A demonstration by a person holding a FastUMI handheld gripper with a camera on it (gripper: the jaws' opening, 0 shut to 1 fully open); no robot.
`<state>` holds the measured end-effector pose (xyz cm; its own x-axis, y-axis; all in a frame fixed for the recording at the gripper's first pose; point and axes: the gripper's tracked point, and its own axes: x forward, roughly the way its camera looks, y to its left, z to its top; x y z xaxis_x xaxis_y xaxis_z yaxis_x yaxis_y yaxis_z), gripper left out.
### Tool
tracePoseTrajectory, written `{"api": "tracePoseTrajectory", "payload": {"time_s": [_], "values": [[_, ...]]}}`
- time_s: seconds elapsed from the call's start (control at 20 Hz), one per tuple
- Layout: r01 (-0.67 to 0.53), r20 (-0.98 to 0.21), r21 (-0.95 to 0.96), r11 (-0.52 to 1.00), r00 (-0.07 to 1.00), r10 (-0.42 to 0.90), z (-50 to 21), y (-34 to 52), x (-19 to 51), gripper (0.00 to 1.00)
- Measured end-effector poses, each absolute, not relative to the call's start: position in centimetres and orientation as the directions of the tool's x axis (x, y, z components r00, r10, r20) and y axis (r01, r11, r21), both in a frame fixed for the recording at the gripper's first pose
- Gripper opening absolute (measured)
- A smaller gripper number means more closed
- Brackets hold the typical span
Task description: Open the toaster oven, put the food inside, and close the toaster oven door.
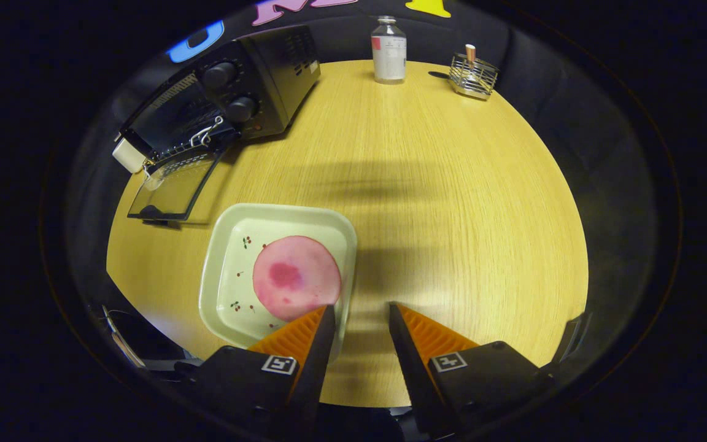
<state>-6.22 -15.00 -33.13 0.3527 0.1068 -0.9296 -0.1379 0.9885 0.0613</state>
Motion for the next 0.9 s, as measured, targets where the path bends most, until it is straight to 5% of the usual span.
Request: {"api": "tracePoseTrajectory", "payload": {"time_s": [0.25, 0.3, 0.4, 0.6, 0.9], "values": [[-0.12, -0.945, 0.123, 0.985, 0.289, 0.153, -33.4, -13.4, -6.6, 0.35], [-0.106, -0.947, 0.137, 0.985, 0.277, 0.162, -33.7, -13.3, -6.4, 0.22], [-0.082, -0.945, 0.186, 0.979, 0.258, 0.202, -33.6, -12.7, -6.2, 0.15], [-0.005, -0.919, 0.317, 0.949, 0.248, 0.308, -33.3, -11.9, -6.8, 0.06], [0.04, -0.89, 0.379, 0.924, 0.288, 0.353, -31.8, -12.0, -6.7, 0.06]]}}
